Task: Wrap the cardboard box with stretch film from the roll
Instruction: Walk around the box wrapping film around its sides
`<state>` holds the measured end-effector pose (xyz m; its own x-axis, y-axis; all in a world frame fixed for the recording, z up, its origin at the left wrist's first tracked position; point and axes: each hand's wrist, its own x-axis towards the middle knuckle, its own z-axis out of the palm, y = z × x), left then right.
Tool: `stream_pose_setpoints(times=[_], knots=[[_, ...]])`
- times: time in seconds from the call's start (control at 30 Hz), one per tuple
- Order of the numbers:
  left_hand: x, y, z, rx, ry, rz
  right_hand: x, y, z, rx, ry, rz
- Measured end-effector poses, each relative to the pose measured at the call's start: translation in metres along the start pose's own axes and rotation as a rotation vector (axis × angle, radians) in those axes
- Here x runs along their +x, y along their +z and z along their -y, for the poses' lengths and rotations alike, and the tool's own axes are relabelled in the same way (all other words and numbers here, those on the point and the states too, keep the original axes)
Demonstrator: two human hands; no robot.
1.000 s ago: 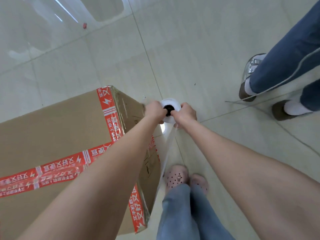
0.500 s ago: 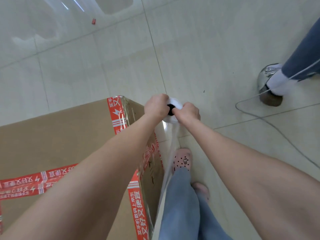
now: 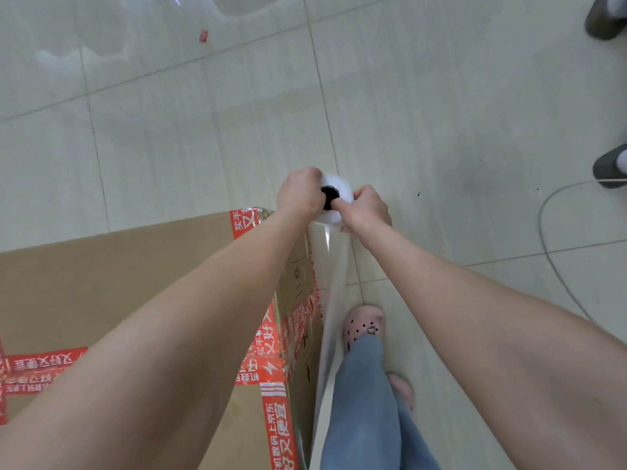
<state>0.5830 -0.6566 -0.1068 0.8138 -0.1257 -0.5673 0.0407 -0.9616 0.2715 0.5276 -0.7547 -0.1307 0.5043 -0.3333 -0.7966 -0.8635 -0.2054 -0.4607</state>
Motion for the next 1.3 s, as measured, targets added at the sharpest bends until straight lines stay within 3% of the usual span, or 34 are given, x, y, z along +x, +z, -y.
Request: stream_pose_setpoints(times=[0.1, 0.47, 1.03, 1.3], knots=[[0.010, -0.007, -0.002, 0.006, 0.029, -0.009, 0.008, -0.003, 0.014, -0.107, -0.068, -0.025], [0.043, -0.048, 0.016, 0.122, 0.054, -0.005, 0.029, 0.021, 0.063, 0.047, -0.157, 0.051], [0.070, -0.078, 0.083, -0.038, -0.219, -0.051, 0.047, 0.072, 0.132, -0.189, -0.172, 0.270], [0.070, -0.080, 0.082, -0.199, -0.409, -0.106, 0.050, 0.073, 0.151, -0.199, -0.035, 0.346]])
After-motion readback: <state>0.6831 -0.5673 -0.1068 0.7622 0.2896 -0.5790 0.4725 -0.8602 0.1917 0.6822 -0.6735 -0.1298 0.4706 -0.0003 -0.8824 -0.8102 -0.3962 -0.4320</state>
